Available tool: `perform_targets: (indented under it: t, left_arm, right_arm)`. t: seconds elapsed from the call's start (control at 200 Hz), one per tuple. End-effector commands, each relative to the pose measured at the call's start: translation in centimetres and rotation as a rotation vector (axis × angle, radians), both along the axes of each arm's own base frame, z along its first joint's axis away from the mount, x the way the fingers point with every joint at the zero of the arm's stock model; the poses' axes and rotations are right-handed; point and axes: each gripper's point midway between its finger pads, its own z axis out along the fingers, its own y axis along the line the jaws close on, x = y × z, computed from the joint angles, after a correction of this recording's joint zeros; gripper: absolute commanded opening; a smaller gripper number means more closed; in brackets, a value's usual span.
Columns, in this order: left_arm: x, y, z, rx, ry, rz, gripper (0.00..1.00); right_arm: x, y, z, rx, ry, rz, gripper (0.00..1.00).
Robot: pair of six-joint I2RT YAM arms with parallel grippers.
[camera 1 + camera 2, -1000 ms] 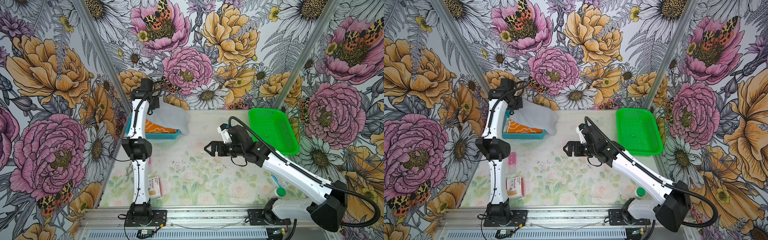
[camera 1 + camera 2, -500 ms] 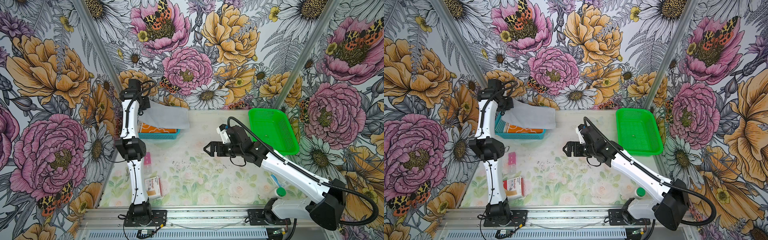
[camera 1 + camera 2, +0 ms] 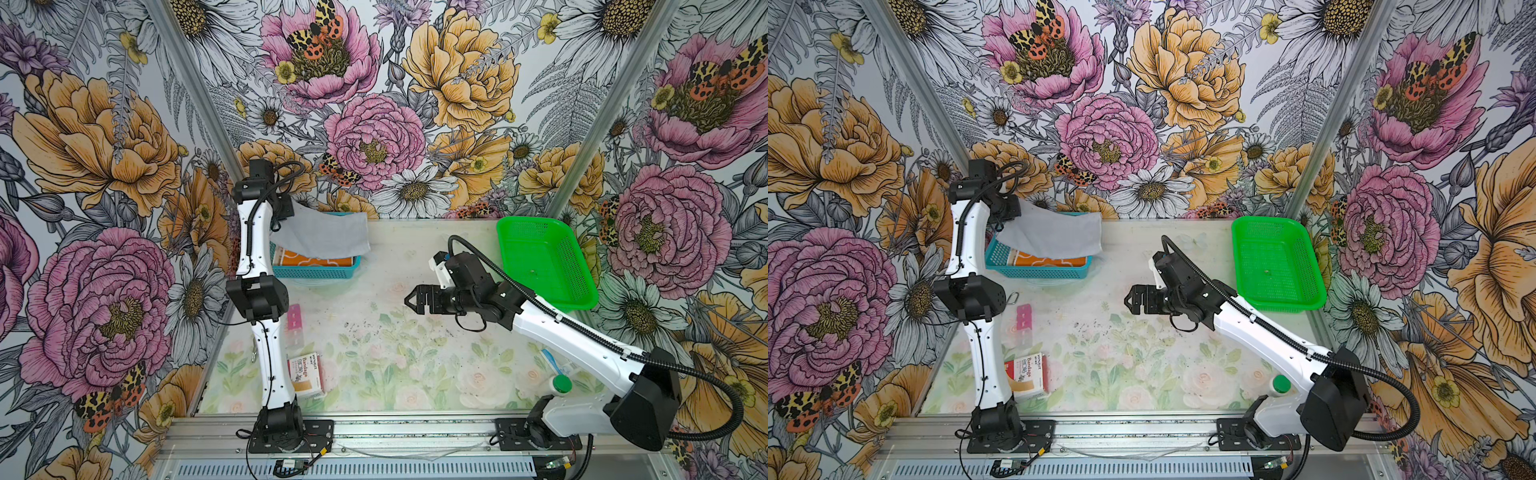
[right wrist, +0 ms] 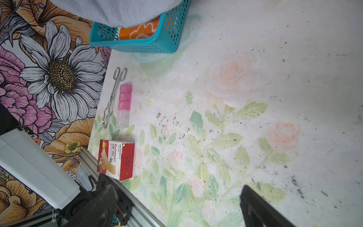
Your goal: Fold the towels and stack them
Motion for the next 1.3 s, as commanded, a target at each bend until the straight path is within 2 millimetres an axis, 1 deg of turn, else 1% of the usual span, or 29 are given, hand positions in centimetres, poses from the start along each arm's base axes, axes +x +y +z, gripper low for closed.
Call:
perform_targets:
  t: [0.0,0.19,0.265,0.45,0.505,0.59,0.645,0.7,0.756,0.801,0.831,0.906,0.951,1.011,1.086,1.156,1.196,1.216,1.256,1.296]
  left_arm:
    - [1.1,1.0,-0.7,0.045,-0.014,0.005,0.0]
    - [1.8,0.3,-2.5,0.095,0.02,-0.003,0.0]
    - [1.9,0.2,-2.5,0.107,0.018,0.006,0.0]
    - [1.7,0.2,-1.3,0.093,-0.006,0.013,0.0]
    - [1.7,0.5,-1.0,0.099,-0.013,0.019,0.0]
    - [1.5,1.4,-1.3,0.107,-0.003,0.049,0.0]
    - [1.4,2.1,-1.9,0.106,0.009,0.065,0.0]
    - [1.4,2.5,-2.4,0.105,0.016,0.082,0.19]
    - [1.4,3.0,-2.7,0.102,0.019,0.096,0.33]
    - [1.5,3.1,-2.7,0.084,0.013,0.098,0.51]
    - [1.4,3.2,-2.5,0.071,0.007,0.1,0.57]
    - [1.4,3.2,-2.3,0.047,-0.003,0.1,0.68]
    - [1.4,3.1,-2.0,0.041,-0.007,0.101,0.72]
    - [1.2,2.8,-1.6,0.024,-0.014,0.095,0.75]
    - [1.0,2.0,-1.0,-0.01,-0.024,0.076,0.77]
    - [0.7,0.6,-0.1,-0.075,-0.036,0.048,0.79]
    - [0.3,-0.3,0.5,-0.119,-0.042,0.026,0.83]
    - [0.1,-0.8,1.0,-0.139,-0.049,0.014,0.86]
    - [-0.4,-1.8,1.9,-0.166,-0.058,-0.005,0.97]
    - [-0.9,-2.8,2.8,-0.182,-0.068,-0.024,0.99]
  right_arm:
    - [0.2,0.6,1.0,0.016,-0.022,0.008,0.99]
    - [0.2,1.0,0.5,0.012,-0.005,0.02,0.99]
    - [0.2,0.9,0.5,0.009,-0.009,0.022,0.99]
    - [0.2,0.8,-0.1,-0.005,-0.005,0.023,0.99]
    - [0.2,0.9,-0.3,-0.005,0.003,0.03,0.99]
    - [0.2,1.1,-0.4,-0.005,0.01,0.036,0.99]
    - [0.1,1.1,-0.4,-0.004,0.01,0.039,0.99]
    - [0.1,1.1,-0.4,-0.004,0.007,0.037,0.99]
    - [0.1,1.0,-0.4,-0.005,0.007,0.037,0.99]
    - [0.0,1.0,-0.5,-0.006,0.009,0.037,0.99]
    - [0.0,1.0,-0.4,-0.004,0.01,0.037,0.99]
    - [-0.1,0.8,-0.6,-0.008,0.01,0.033,0.99]
    - [-0.2,0.7,-0.8,-0.009,0.013,0.031,0.99]
    - [-0.2,0.7,-0.9,-0.011,0.017,0.029,0.99]
    - [-0.2,0.6,-1.0,-0.013,0.02,0.029,0.99]
    - [-0.2,0.6,-0.8,-0.011,0.012,0.031,0.99]
    - [-0.2,0.4,-0.8,-0.018,0.001,0.028,0.99]
    - [-0.1,0.3,-0.7,-0.021,-0.008,0.025,0.99]
    - [-0.1,-0.1,-0.5,-0.029,-0.028,0.018,0.99]
    - [0.0,-0.5,-0.2,-0.037,-0.051,0.012,0.99]
